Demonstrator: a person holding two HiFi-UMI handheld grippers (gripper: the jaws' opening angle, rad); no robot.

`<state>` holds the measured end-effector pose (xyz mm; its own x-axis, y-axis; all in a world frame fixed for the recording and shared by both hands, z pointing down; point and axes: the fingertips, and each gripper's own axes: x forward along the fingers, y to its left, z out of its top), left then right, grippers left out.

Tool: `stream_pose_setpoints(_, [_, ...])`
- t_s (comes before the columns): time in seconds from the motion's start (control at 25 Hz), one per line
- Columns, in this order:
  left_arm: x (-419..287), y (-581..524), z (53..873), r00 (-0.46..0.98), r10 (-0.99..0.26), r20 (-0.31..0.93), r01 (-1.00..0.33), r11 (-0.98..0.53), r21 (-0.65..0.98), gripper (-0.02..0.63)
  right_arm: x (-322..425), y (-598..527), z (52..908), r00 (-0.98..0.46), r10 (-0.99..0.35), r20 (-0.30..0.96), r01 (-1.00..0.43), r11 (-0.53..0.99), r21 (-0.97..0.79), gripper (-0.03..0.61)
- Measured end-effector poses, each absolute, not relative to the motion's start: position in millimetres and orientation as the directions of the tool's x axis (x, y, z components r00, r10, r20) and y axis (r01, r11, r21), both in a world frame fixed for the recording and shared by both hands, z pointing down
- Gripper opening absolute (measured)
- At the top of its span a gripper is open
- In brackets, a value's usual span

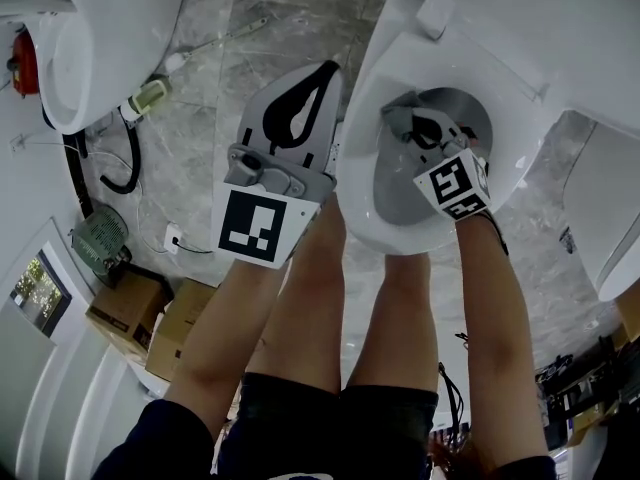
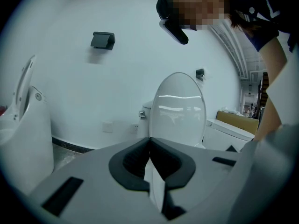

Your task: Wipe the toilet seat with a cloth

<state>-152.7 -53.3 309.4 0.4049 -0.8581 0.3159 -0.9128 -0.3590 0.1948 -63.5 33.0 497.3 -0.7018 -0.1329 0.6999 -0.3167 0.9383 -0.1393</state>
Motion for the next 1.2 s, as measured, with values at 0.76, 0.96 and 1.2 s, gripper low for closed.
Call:
stream_pose_setpoints(0.76, [-149,-35,301,0.414,-0.859,0.301,-0.909,-0.375,0.182,0.02,-53,224,500,-0.615,0.371,0.695,0.02,0.889,-0.457,0.028])
stream_pose_setpoints(0.96, [-154,-26,299,0.41,-0.859,0.307,-0.911,-0.368,0.185,0.02,-73,125,500,-0.677,0.086,0.731,-0.242,0.912,-0.331,0.028])
stream_pose_setpoints(1.2, [-158,-21,297,0.396,-0.866,0.306,-0.917,-0.357,0.178,0.02,-103,50,463,-0.779,-0.13,0.613,-0.371,0.884,-0.284,0.028])
